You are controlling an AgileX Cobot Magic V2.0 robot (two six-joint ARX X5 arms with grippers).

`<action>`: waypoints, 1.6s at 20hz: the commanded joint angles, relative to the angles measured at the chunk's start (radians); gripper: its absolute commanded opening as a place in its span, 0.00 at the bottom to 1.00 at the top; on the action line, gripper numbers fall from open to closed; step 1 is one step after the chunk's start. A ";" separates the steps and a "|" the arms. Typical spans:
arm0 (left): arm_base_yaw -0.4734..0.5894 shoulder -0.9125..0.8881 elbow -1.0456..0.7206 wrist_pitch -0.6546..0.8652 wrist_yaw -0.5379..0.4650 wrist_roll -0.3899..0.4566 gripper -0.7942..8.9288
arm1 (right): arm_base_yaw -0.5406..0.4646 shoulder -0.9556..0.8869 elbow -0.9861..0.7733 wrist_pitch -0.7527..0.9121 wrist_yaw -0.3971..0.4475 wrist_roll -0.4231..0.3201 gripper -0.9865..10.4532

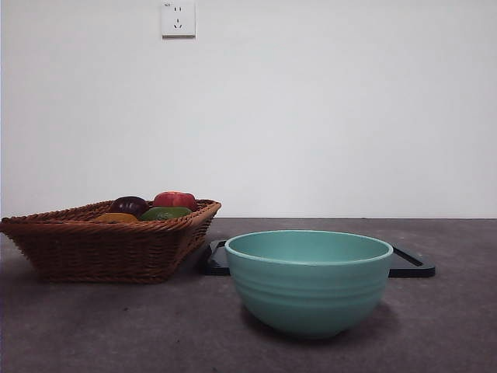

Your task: Pick up the wifruite, put it on the bowl, pick up the plate, put it on desk

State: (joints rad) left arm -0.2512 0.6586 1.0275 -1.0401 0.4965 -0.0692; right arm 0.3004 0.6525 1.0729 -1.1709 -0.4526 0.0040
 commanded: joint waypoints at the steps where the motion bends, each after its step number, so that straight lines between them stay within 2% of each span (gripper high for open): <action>1: -0.003 0.014 0.019 0.008 0.001 -0.003 0.60 | 0.005 0.006 0.019 0.003 -0.003 -0.003 0.43; 7: -0.005 0.115 0.035 0.047 -0.027 -0.025 0.60 | 0.005 0.006 0.019 0.003 -0.003 -0.003 0.43; 19: -0.098 0.604 0.240 0.171 -0.340 0.027 0.59 | 0.005 0.006 0.019 0.003 0.000 -0.001 0.43; 24: -0.116 0.772 0.241 0.247 -0.396 0.029 0.59 | 0.005 0.006 0.019 0.003 0.001 -0.001 0.43; 29: -0.124 0.906 0.241 0.317 -0.404 0.028 0.59 | 0.005 0.006 0.019 0.003 0.001 -0.001 0.43; 32: -0.130 0.966 0.241 0.329 -0.455 0.029 0.58 | 0.005 0.006 0.019 0.003 0.002 -0.001 0.43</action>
State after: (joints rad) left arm -0.3756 1.6089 1.2465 -0.7181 0.0467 -0.0525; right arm 0.3004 0.6525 1.0729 -1.1709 -0.4500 0.0040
